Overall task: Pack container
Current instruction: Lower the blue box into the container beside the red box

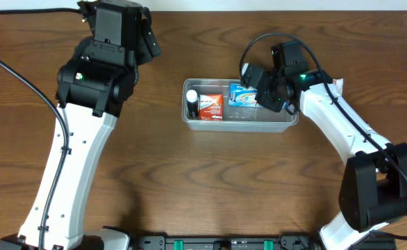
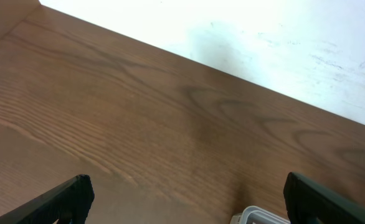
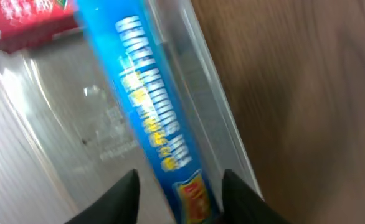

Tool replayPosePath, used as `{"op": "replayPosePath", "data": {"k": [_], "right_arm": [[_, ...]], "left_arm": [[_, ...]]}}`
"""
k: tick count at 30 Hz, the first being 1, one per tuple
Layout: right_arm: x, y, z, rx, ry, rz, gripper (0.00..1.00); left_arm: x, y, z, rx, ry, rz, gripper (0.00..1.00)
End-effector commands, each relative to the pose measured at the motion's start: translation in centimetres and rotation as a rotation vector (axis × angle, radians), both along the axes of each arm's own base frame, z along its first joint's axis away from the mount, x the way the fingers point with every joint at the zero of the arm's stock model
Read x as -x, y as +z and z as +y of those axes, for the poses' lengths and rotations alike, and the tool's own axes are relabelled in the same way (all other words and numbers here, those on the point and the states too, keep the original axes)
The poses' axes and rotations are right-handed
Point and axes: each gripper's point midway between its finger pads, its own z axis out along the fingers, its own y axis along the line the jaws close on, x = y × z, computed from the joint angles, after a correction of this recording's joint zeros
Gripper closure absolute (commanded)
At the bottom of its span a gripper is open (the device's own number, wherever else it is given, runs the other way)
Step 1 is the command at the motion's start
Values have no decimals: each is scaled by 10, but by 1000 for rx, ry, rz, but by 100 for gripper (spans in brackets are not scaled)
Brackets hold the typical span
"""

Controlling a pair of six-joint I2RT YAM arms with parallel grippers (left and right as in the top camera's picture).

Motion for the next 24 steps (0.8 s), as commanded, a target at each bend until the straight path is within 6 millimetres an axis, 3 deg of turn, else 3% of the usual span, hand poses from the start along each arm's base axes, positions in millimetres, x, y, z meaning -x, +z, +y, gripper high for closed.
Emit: {"op": "replayPosePath", "data": {"k": [1,8,14,24], "right_arm": [[0,10,9,-127,-174,45,63],[3,13,12,-238,-358,113,64],[16,18,32,-342,-318,193,61],[10,24,33,-320,-242,140,60]], "left_arm": [[0,5,4,-18,8,-10,2],[0,5,4,-18,8,-10,2],[0,5,4,-18,8,-10,2],[0,5,4,-18,8,-10,2]]}}
